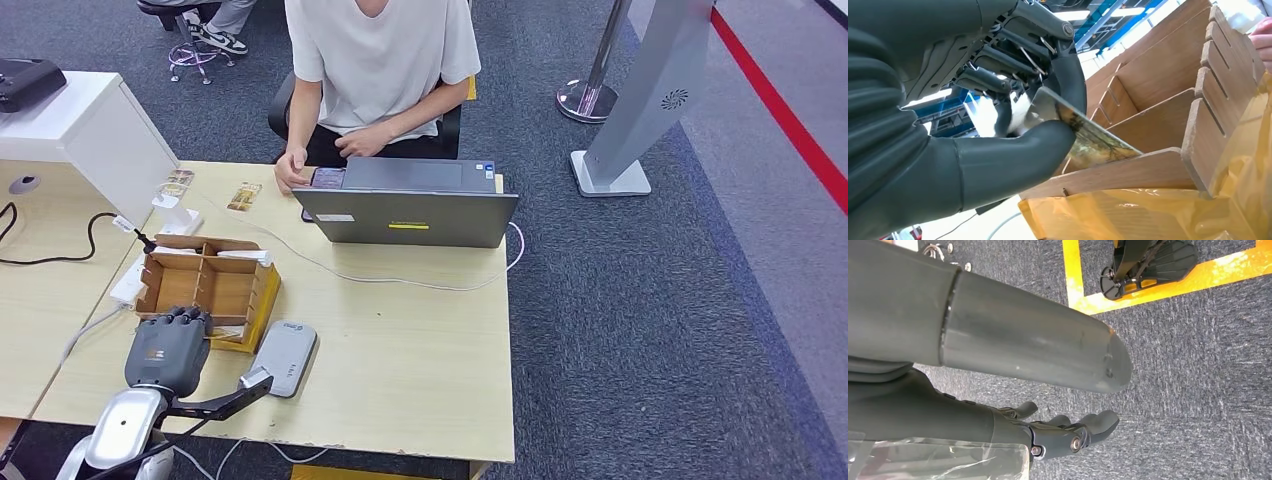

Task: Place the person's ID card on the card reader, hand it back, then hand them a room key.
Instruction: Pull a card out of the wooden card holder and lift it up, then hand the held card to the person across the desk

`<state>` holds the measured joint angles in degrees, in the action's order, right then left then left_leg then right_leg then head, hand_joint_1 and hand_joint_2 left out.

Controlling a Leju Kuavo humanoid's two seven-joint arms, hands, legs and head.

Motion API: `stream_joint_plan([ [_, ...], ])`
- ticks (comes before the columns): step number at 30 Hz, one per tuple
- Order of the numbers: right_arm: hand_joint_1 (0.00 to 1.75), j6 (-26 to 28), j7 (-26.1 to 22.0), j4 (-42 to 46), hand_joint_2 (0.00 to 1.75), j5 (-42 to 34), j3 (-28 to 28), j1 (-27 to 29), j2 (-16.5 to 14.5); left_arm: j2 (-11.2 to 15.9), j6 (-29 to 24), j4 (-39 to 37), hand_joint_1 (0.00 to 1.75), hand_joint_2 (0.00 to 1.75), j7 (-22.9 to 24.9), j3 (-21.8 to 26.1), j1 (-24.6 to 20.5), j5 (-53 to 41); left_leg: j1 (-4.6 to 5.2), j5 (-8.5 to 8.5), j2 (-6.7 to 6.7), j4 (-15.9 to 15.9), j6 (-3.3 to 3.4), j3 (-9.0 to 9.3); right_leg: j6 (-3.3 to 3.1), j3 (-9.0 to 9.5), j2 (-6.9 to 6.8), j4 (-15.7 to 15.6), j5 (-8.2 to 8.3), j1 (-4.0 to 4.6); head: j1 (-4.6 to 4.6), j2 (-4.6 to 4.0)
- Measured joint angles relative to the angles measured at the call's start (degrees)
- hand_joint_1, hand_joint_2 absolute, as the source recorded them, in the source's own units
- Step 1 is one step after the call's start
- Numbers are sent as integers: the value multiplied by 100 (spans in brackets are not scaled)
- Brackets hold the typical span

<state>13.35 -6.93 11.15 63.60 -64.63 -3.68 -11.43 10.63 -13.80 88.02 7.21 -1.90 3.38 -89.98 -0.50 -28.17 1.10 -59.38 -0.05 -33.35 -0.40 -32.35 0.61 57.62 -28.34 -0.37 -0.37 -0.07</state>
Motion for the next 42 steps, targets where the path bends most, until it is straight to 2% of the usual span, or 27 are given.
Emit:
stream_joint_plan([
  [24, 0, -2, 9, 0, 0, 0, 0, 0, 0, -16, -67, 0, 175, 175, -141, 0, -28, 19, 0, 0, 0, 0, 0, 0, 0, 1, 0, 0, 0, 0, 0, 0],
  [28, 0, 3, 14, 0, 0, -32, -2, 2, 0, -58, -347, 114, 175, 175, -301, 4, 23, 274, -1, 0, 0, 0, 0, -1, 0, 1, 1, 0, 0, 0, -1, 0],
  [30, 0, 20, 25, 0, 0, -84, -13, 8, 0, -80, -457, 507, 175, 175, -473, 9, 100, 628, -1, 0, 3, -1, 0, -2, 0, 0, -1, 0, 0, 0, 0, 0],
  [34, 0, 62, 43, 0, 0, -163, -72, 10, 0, -115, -187, 1761, 175, 175, -690, -1, 210, 992, 0, 0, 6, -1, 0, -3, 0, -1, -1, 0, 0, 0, 2, 0],
  [38, 0, 84, 99, 0, 0, -196, -115, 10, 0, -126, -324, 2860, 175, 175, -623, -192, 230, 607, 1, 0, 7, -1, 0, -2, 0, -1, -3, -1, 0, 0, 1, 0],
  [42, 0, 86, 158, 0, 0, -186, -126, 9, 0, -125, -592, 3601, 175, 175, -395, -557, 180, 211, 1, 0, 6, -1, 0, 0, 0, -1, -3, -1, 0, 0, 0, 0],
])
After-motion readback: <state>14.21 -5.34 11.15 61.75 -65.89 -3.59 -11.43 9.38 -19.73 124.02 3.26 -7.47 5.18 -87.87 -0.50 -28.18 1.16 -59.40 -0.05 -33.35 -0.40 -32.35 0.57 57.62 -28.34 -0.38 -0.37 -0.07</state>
